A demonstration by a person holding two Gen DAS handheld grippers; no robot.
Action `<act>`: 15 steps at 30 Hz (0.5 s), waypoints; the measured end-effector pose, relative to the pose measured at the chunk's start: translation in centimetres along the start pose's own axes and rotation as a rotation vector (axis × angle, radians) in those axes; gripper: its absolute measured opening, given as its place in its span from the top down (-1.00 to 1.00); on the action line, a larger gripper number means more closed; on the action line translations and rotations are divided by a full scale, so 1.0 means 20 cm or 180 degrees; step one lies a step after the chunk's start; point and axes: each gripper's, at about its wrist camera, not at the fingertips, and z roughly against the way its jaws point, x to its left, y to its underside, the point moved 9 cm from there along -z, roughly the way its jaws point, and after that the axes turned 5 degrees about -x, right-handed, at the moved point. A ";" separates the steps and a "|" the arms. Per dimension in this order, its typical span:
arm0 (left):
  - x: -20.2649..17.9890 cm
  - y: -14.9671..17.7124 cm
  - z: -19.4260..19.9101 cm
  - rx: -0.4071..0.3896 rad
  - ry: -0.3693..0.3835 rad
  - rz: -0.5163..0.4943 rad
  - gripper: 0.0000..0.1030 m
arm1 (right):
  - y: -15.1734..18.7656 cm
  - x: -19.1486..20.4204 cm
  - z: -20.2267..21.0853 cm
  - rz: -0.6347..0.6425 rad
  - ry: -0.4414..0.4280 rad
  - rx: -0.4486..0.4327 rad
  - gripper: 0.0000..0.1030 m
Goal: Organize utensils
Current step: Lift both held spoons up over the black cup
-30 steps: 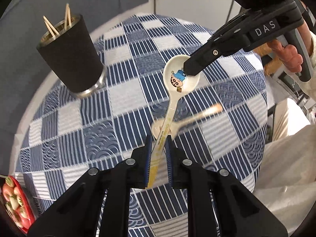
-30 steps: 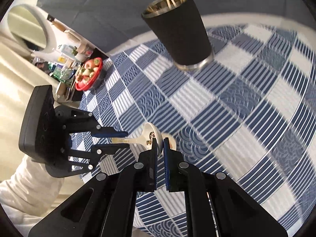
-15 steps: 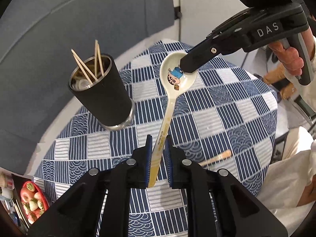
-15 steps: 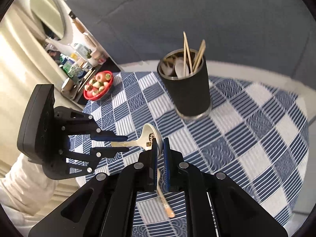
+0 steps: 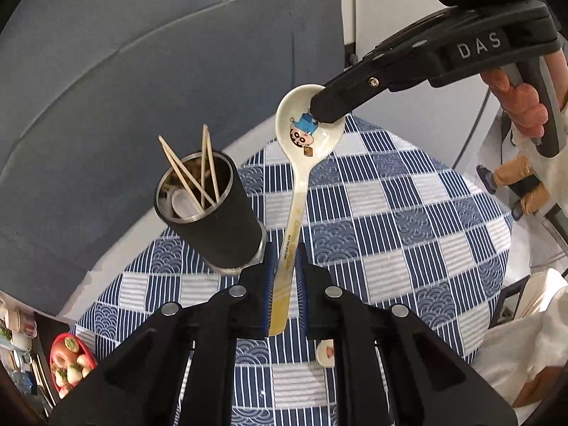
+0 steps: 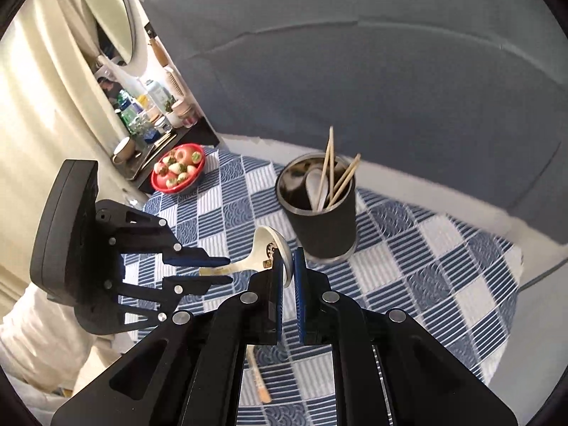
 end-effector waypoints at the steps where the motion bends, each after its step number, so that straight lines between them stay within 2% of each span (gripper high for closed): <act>1: 0.02 -0.03 0.00 -0.0023 -0.0008 0.0004 0.77 | -0.03 -0.01 0.00 0.0014 0.0014 -0.0011 0.88; 9: 0.20 -0.26 -0.07 -0.0173 0.0023 0.0034 0.78 | -0.33 -0.12 0.02 0.0128 0.0197 -0.0190 0.88; 15: 0.32 -0.36 -0.17 -0.0203 0.0065 0.0051 0.79 | -0.51 -0.18 -0.03 0.0214 0.0315 -0.0219 0.86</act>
